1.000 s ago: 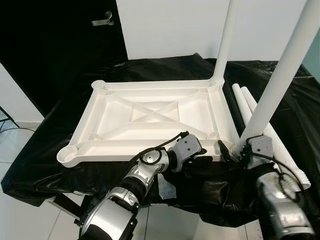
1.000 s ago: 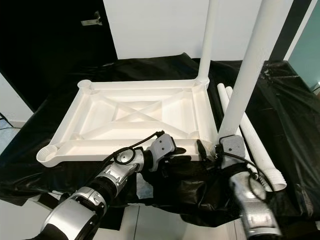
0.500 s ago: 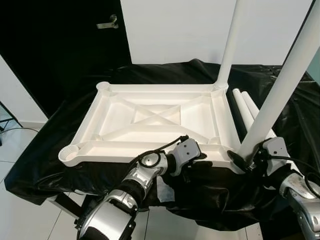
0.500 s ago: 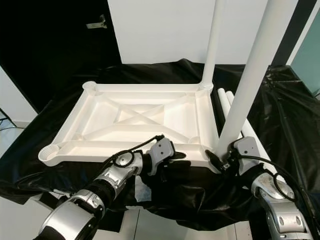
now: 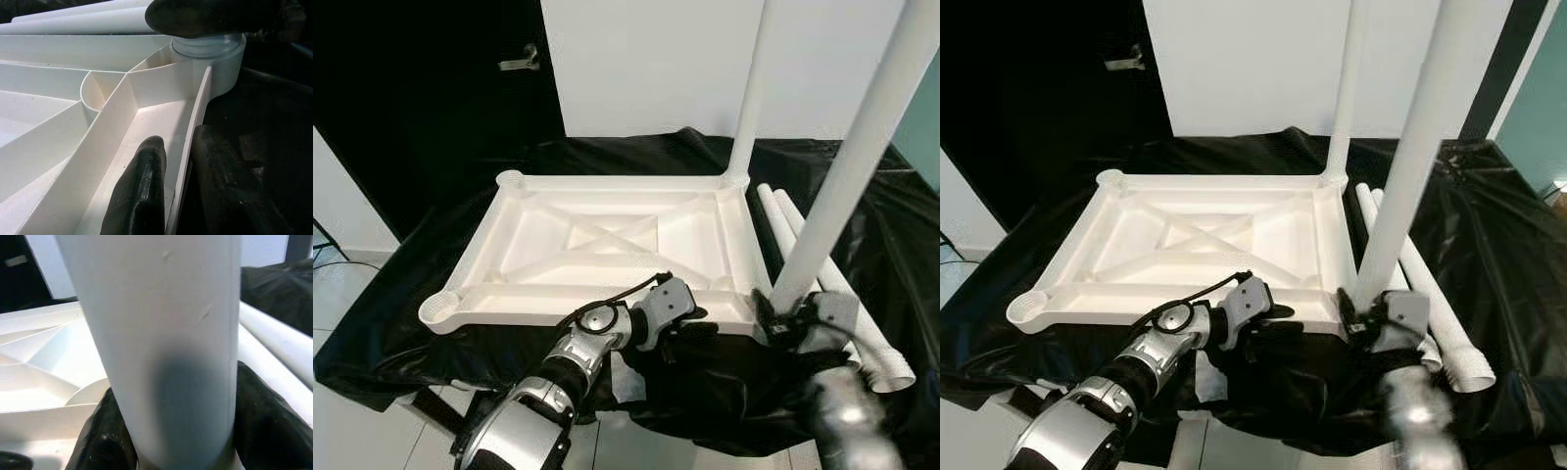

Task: Building children table

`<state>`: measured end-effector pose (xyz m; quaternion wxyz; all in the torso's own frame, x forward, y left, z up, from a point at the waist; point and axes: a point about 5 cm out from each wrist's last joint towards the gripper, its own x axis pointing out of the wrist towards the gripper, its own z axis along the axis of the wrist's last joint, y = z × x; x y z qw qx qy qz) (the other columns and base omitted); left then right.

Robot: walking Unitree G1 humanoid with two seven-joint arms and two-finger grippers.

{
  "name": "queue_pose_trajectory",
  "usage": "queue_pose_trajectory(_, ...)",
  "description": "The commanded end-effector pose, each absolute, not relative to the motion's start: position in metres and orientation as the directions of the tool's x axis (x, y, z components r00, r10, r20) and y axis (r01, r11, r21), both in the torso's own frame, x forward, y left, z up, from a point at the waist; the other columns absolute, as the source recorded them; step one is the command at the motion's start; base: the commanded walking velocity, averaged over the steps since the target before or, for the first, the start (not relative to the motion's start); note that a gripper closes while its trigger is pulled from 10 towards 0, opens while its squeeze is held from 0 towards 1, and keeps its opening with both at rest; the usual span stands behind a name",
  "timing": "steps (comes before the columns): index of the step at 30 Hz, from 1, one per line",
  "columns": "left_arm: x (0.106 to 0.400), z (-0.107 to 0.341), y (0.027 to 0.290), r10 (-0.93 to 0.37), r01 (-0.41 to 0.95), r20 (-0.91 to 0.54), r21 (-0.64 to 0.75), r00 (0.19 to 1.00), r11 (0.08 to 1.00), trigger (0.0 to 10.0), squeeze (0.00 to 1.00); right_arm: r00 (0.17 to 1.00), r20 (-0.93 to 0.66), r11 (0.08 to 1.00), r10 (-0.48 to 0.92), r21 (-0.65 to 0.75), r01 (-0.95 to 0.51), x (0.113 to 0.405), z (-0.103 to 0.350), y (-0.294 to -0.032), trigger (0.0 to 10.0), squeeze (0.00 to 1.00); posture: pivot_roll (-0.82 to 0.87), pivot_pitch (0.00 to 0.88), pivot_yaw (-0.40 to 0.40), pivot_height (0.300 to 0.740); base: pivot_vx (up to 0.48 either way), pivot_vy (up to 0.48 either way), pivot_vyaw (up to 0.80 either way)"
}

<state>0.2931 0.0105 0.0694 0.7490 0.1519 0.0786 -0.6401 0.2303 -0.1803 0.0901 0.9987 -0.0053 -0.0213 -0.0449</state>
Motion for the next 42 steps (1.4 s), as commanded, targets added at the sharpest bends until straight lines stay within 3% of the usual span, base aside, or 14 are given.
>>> queue_pose_trajectory(1,0.269,0.025,0.025,-0.870,0.994,-0.487,-0.030,0.073,0.101,10.0,0.00,0.989,-0.036,0.989,-0.145,0.017,0.145,0.226,0.074,-0.174,0.0,0.00,-0.15,0.000,0.050,0.740,0.000,0.000,0.00)
queue_pose_trajectory(10,0.267,0.024,0.025,-0.870,0.995,-0.488,-0.034,0.069,0.098,10.0,0.00,0.967,-0.024,0.967,-0.254,0.008,0.254,0.239,0.081,-0.180,0.0,0.00,-0.14,0.000,0.045,0.740,0.000,0.000,0.00)
queue_pose_trajectory(11,0.267,0.024,0.025,-0.871,0.994,-0.487,-0.035,0.070,0.099,10.0,0.00,0.968,-0.021,0.968,-0.250,-0.012,0.250,0.241,0.080,-0.177,7.7,0.00,-0.14,0.000,0.044,0.740,0.000,0.000,0.00)
queue_pose_trajectory(14,0.267,0.024,0.025,-0.871,0.994,-0.486,-0.035,0.071,0.101,10.0,0.00,0.971,-0.026,0.970,-0.239,-0.046,0.238,0.242,0.078,-0.173,10.0,0.05,-0.14,0.000,0.044,0.740,0.000,0.000,0.00)
queue_pose_trajectory(15,0.267,0.024,0.026,-0.871,0.994,-0.486,-0.037,0.071,0.102,10.0,0.00,0.972,-0.017,0.971,-0.234,-0.045,0.233,0.242,0.079,-0.173,10.0,1.00,-0.14,0.000,0.044,0.740,0.000,0.000,0.00)
queue_pose_trajectory(19,0.267,0.025,0.026,-0.879,0.993,-0.472,-0.051,0.069,0.105,10.0,0.00,0.976,-0.013,0.975,-0.217,-0.042,0.216,0.242,0.080,-0.172,10.0,1.00,-0.14,0.000,0.045,0.740,0.000,0.000,0.00)
queue_pose_trajectory(20,0.269,0.028,0.024,-0.899,0.987,-0.432,-0.100,0.069,0.124,10.0,1.00,0.984,-0.036,0.984,-0.175,-0.031,0.174,0.242,0.079,-0.169,10.0,1.00,-0.15,0.000,0.047,0.740,0.000,0.000,0.00)
queue_pose_trajectory(21,0.269,0.028,0.024,-0.899,0.987,-0.432,-0.100,0.069,0.124,10.0,1.00,0.984,-0.036,0.984,-0.175,-0.031,0.174,0.242,0.079,-0.169,10.0,1.00,-0.15,0.000,0.047,0.740,0.000,0.000,0.00)
queue_pose_trajectory(22,0.271,0.033,0.021,-0.917,0.984,-0.391,-0.120,0.076,0.133,10.0,1.00,0.990,-0.054,0.991,-0.134,-0.028,0.132,0.240,0.078,-0.167,10.0,0.35,-0.15,0.000,0.046,0.740,0.000,0.000,0.00)
queue_pose_trajectory(24,0.271,0.033,0.021,-0.917,0.984,-0.391,-0.120,0.076,0.133,10.0,1.00,0.990,-0.054,0.991,-0.134,-0.028,0.132,0.240,0.078,-0.167,10.0,0.35,-0.15,0.000,0.046,0.740,0.000,0.000,0.00)
queue_pose_trajectory(25,0.274,0.039,0.017,-0.930,0.984,-0.351,-0.098,0.104,0.147,10.0,1.00,0.993,-0.075,0.996,-0.091,-0.027,0.090,0.237,0.075,-0.165,10.0,0.00,-0.15,0.000,0.046,0.740,0.000,0.000,0.00)
queue_pose_trajectory(31,0.281,0.060,0.005,-0.971,0.981,-0.179,-0.081,0.160,0.176,10.0,0.96,0.995,-0.083,0.996,-0.056,-0.079,0.049,0.226,0.078,-0.170,10.0,0.00,-0.16,0.000,0.046,0.740,0.000,0.000,0.00)
queue_pose_trajectory(35,0.284,0.074,0.002,-0.985,0.981,-0.067,-0.097,0.159,0.165,10.0,0.80,0.991,-0.105,0.995,-0.086,-0.065,0.080,0.211,0.085,-0.177,10.0,0.00,-0.19,0.004,0.046,0.740,0.000,0.000,0.00)
queue_pose_trajectory(42,0.279,0.071,0.001,-0.988,0.984,-0.072,-0.104,0.140,0.147,10.0,0.76,0.984,-0.127,0.989,-0.128,-0.094,0.116,0.194,0.091,-0.185,10.0,0.00,-0.22,0.017,0.054,0.740,0.000,0.000,0.00)
